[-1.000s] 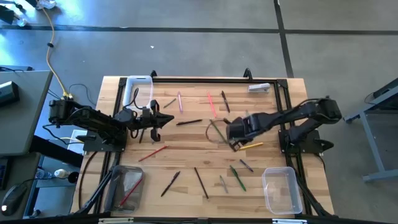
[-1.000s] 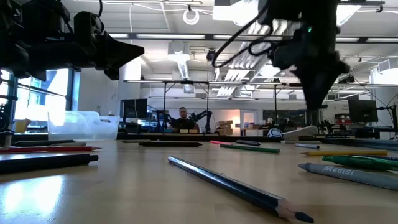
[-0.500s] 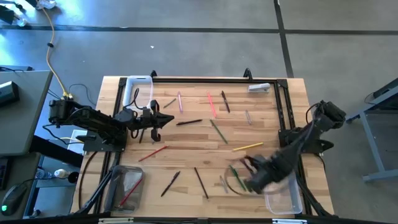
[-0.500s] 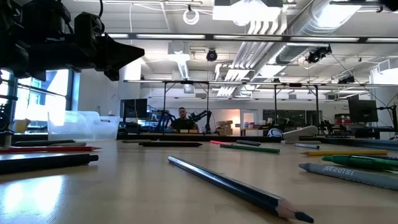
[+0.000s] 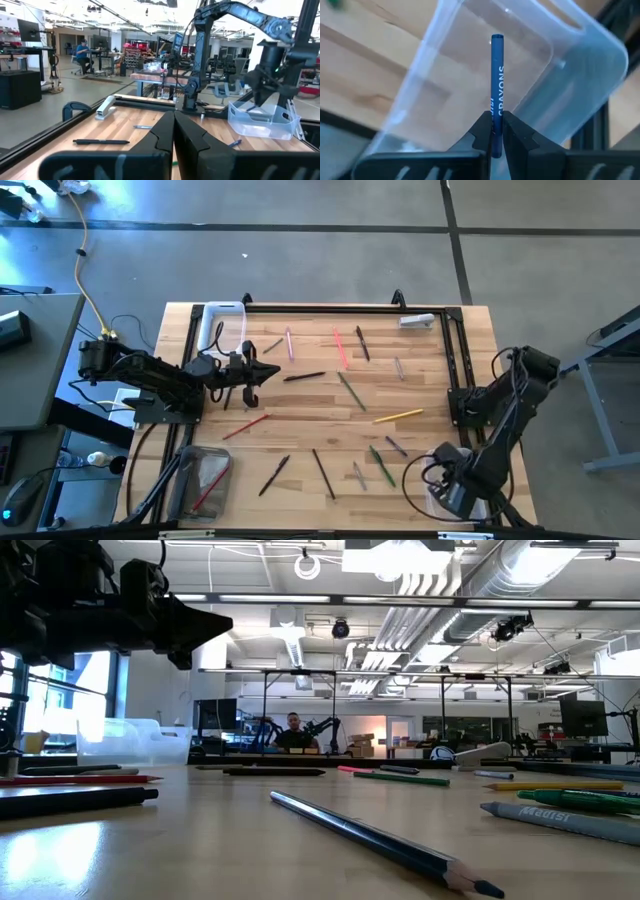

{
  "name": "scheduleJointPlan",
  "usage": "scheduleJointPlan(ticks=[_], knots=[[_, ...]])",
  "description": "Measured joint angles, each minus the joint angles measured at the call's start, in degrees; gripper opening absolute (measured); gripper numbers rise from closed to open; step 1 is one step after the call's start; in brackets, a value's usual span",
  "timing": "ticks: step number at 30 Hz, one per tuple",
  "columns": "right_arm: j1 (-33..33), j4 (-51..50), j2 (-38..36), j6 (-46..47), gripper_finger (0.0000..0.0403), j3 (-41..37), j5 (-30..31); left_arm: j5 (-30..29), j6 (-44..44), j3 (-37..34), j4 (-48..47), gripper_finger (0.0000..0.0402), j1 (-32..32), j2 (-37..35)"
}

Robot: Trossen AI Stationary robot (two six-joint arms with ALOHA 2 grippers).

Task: Sort crayons/erasers/pens/pencils in bins
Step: Put the top blue crayon into the bottom transparent bin, then put the green pen into the top transparent bin

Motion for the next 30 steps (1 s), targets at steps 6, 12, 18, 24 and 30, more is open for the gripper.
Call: scheduleJointPlan(ticks=[6,12,18,24,30], knots=[[-1.2,8.1,0.0,-12.5,0.0020,-8.0,0.0,0.0,0.0,0.0,0.0,0.0000,0.0,0.0],[-2.3,15.1,0.0,-17.8,0.0020,-14.2,-1.5,0.0,0.0,0.0,0.0,0.0000,0.0,0.0],[-2.8,15.7,0.0,-20.6,0.0042,-13.3,-3.0,0.0,0.0,0.0,0.0,0.0000,0.0,0.0],[-2.8,12.5,0.0,-18.4,0.0107,-9.3,-4.6,0.0,0.0,0.0,-0.1,0.0000,0.0,0.0],[-3.0,7.0,0.0,-17.5,0.0140,-2.6,-6.0,0.0,0.0,0.0,-0.4,0.0000,0.0,0.0]])
